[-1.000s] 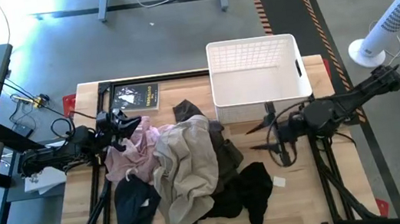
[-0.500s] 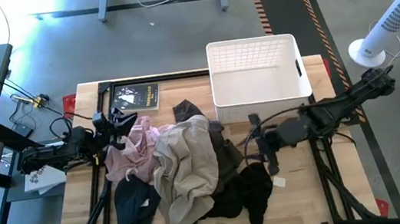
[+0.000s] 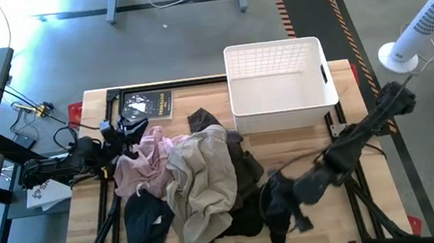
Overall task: Sort clothes
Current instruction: Put the black shirt into the laundry bin
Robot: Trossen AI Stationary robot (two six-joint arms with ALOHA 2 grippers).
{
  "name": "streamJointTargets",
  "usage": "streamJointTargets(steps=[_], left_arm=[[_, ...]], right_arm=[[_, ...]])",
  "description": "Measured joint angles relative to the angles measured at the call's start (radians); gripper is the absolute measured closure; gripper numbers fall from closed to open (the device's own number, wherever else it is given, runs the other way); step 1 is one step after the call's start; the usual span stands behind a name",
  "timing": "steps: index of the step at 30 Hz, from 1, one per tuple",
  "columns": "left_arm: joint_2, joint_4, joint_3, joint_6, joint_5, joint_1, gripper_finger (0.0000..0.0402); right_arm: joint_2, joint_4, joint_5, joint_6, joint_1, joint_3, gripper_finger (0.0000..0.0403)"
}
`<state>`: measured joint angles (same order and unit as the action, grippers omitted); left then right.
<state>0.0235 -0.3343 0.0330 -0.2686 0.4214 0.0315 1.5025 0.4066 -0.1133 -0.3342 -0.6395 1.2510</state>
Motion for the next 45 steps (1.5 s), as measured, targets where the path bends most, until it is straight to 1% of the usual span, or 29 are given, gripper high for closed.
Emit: streamJointTargets(steps=[4, 7, 10, 13, 17, 19, 22, 27, 30, 31, 33, 35, 38, 39, 42, 45], left_arm=[[0.000, 0.077, 0.000, -0.060, 0.003, 0.000, 0.0339], [0.000, 0.104, 0.000, -0.087, 0.000, 0.000, 0.0339], [0.000, 0.104, 0.000, -0.097, -0.024, 0.000, 0.0339], [0.000, 0.104, 0.000, -0.100, -0.053, 0.000, 0.0339], [0.000, 0.105, 0.000, -0.123, -0.058, 0.000, 0.0339], [0.000, 0.106, 0.000, -0.123, -0.076, -0.001, 0.0339], [0.000, 0.106, 0.000, -0.133, -0.097, -0.001, 0.0339], [0.000, 0.118, 0.000, -0.150, -0.105, -0.001, 0.0339], [0.000, 0.137, 0.000, -0.155, -0.106, -0.001, 0.0339], [0.000, 0.141, 0.000, -0.162, -0.106, -0.001, 0.0339], [0.000, 0.140, 0.000, -0.169, -0.105, -0.001, 0.0339], [0.000, 0.134, 0.000, -0.170, -0.105, -0.001, 0.0339], [0.000, 0.114, 0.000, -0.171, -0.101, -0.002, 0.0339], [0.000, 0.100, 0.000, -0.169, -0.099, -0.002, 0.0339], [0.000, 0.048, 0.000, -0.165, -0.098, -0.002, 0.0339], [0.000, -0.006, 0.000, -0.140, -0.098, -0.002, 0.0339]], right_arm=[[0.093, -0.022, 0.006, -0.108, -0.017, 0.000, 0.0365], [0.137, -0.023, 0.005, -0.176, -0.018, 0.000, 0.0319], [0.166, -0.034, -0.003, -0.207, -0.018, 0.000, 0.0261], [0.199, -0.075, -0.047, -0.189, -0.015, 0.000, 0.0199], [0.248, -0.104, -0.116, -0.125, -0.015, 0.000, 0.0122], [0.275, -0.090, -0.151, -0.081, -0.011, 0.000, 0.0095], [0.324, -0.062, -0.177, -0.027, -0.003, -0.001, 0.0078], [0.446, -0.053, -0.198, -0.015, 0.016, -0.001, 0.0079], [0.522, -0.060, -0.187, -0.008, 0.024, 0.002, 0.0096], [0.539, -0.060, -0.181, -0.008, 0.024, 0.006, 0.0108], [0.564, -0.060, -0.174, -0.016, 0.022, 0.007, 0.0145], [0.569, -0.055, -0.163, -0.044, 0.020, 0.007, 0.0201], [0.531, -0.022, -0.125, -0.072, 0.016, 0.005, 0.0310], [0.504, -0.004, -0.105, -0.080, 0.015, 0.002, 0.0332], [0.397, 0.080, 0.013, -0.117, 0.011, -0.012, 0.0333], [0.229, 0.096, 0.043, -0.183, 0.009, 0.010, 0.0333]])
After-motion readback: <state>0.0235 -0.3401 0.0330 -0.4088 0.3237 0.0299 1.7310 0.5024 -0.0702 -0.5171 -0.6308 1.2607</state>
